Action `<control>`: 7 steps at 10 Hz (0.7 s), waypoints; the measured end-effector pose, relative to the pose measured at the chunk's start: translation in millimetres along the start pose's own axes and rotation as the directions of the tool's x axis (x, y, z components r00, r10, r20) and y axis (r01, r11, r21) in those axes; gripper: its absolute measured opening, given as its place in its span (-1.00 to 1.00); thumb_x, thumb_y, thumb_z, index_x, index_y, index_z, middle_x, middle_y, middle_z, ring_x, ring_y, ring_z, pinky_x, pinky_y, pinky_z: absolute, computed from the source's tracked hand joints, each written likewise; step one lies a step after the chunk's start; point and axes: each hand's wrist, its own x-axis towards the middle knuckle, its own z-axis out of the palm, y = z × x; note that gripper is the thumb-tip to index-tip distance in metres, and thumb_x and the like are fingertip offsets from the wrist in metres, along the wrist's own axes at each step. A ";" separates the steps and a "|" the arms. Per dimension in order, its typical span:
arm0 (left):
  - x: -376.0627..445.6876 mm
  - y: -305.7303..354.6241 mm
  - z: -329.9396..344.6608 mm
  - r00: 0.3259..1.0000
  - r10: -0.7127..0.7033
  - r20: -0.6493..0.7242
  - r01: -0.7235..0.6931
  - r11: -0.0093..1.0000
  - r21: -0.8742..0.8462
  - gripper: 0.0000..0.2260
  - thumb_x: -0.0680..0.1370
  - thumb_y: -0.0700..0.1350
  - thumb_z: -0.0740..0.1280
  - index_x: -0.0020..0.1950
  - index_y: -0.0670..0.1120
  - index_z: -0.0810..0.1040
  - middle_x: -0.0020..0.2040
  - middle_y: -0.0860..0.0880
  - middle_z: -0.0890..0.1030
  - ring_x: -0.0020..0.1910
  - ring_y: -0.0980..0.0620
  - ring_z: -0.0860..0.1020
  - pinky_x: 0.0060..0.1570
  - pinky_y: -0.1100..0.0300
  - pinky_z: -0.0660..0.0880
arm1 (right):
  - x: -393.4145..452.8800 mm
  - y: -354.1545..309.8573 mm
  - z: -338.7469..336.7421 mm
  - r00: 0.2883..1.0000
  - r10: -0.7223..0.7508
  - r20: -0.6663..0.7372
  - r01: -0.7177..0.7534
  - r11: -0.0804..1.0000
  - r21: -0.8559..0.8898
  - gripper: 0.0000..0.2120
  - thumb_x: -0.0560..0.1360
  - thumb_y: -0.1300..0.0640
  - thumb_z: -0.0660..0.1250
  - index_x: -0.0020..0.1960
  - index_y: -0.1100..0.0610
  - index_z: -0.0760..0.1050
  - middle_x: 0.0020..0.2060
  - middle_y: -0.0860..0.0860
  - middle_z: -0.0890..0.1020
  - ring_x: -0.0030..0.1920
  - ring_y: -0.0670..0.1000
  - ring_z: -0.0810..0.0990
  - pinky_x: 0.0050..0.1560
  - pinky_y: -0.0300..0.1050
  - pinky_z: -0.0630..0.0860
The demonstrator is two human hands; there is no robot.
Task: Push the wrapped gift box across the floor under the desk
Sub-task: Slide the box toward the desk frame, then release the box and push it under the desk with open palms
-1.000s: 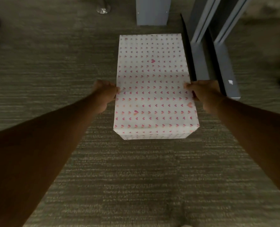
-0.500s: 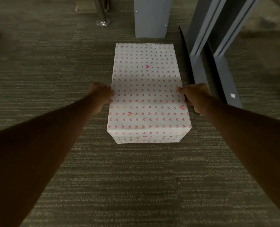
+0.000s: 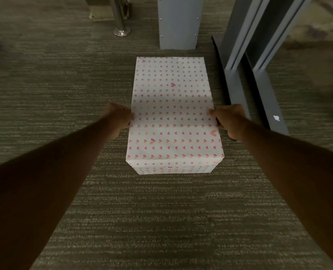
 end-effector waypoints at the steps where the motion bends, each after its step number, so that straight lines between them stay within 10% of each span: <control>1: -8.6 7.3 -2.0 0.999 -0.041 0.036 0.041 0.999 -0.008 -0.90 0.57 -0.22 0.31 0.04 -0.20 0.57 0.06 -0.20 0.64 -0.05 -0.10 0.65 -0.09 0.03 0.64 | 1.8 -0.6 1.4 1.000 -0.006 -0.003 0.006 1.000 -0.028 -0.60 0.44 0.07 0.55 0.21 0.20 0.58 0.19 0.15 0.66 0.15 0.16 0.68 0.17 0.13 0.65; 4: -21.0 15.3 -1.7 0.999 0.040 0.014 -0.042 0.964 0.262 -0.61 0.49 0.04 0.42 0.18 -0.19 0.51 0.09 -0.20 0.62 0.01 -0.12 0.62 -0.10 0.01 0.60 | -4.3 3.9 2.8 0.973 -0.230 0.010 0.220 0.915 -0.339 -0.64 0.50 -0.06 0.46 0.11 0.21 0.65 -0.06 0.03 0.71 -0.10 0.08 0.71 -0.14 -0.08 0.68; 5: -27.1 16.5 2.5 0.949 0.314 -0.005 -0.257 0.785 0.563 -0.32 0.45 0.16 0.41 0.46 -0.14 0.32 0.43 -0.25 0.39 0.37 -0.27 0.39 0.21 -0.17 0.46 | -13.9 0.4 5.0 0.902 -0.426 0.073 0.389 0.725 -0.568 -0.55 0.53 -0.19 0.37 0.20 0.16 0.59 -0.11 -0.04 0.65 -0.12 0.05 0.67 -0.30 -0.26 0.53; 7: -30.0 24.8 5.1 0.749 0.647 0.144 -0.486 0.388 0.783 -0.07 0.41 0.28 0.37 0.59 -0.11 0.02 0.57 -0.27 0.12 0.52 -0.29 0.14 0.43 -0.19 0.18 | -17.7 -8.9 8.5 0.778 -0.607 0.163 0.489 0.421 -0.764 -0.16 0.48 -0.29 0.35 0.58 0.16 0.22 0.51 0.18 0.38 0.51 0.24 0.35 0.46 0.20 0.37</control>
